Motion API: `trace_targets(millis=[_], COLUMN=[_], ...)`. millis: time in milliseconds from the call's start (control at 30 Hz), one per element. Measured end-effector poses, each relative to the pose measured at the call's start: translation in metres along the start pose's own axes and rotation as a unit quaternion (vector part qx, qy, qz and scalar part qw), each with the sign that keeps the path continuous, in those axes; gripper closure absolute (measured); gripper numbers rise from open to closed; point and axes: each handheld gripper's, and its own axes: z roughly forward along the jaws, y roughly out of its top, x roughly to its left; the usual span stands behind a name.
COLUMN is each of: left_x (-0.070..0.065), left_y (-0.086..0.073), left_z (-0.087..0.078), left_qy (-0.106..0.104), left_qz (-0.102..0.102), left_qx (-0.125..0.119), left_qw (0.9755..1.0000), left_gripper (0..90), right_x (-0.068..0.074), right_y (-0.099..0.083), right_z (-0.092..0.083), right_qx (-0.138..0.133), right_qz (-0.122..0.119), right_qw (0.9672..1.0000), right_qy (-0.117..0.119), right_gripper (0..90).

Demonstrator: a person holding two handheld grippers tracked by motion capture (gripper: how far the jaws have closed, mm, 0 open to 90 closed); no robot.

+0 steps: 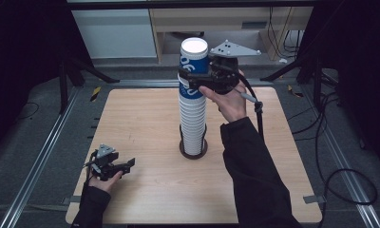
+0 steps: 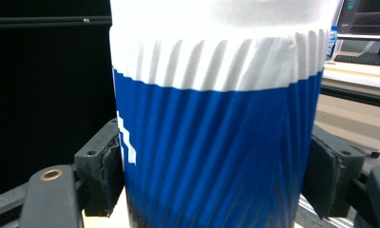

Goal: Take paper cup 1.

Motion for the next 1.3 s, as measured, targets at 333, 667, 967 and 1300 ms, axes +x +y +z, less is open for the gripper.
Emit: trace_targets(millis=[333,667,967,1300], left_x=[0.0,0.0,0.001,0.001], left_y=[0.0,0.0,0.0,0.0], left_z=[-0.001,-0.001,-0.001,-0.002], left_qy=[0.0,0.001,0.001,0.003], left_qz=[0.0,-0.003,-0.003,-0.001], left_qx=[0.001,-0.002,-0.004,-0.003], left_qw=[1.0,1.0,1.0,1.0], left_gripper=[21.8,21.7,21.8,21.8], right_x=[0.0,0.003,0.002,-0.012], right_y=[0.015,0.029,0.034,0.023], right_z=[-0.005,-0.012,-0.031,-0.062], right_qx=[-0.015,-0.03,-0.043,-0.046], right_qz=[0.001,-0.005,-0.013,-0.014], right_qw=[0.9999,0.9995,0.999,0.9985], right_qy=[0.003,0.005,-0.001,-0.027], right_gripper=[21.6,21.9,21.9,21.9])
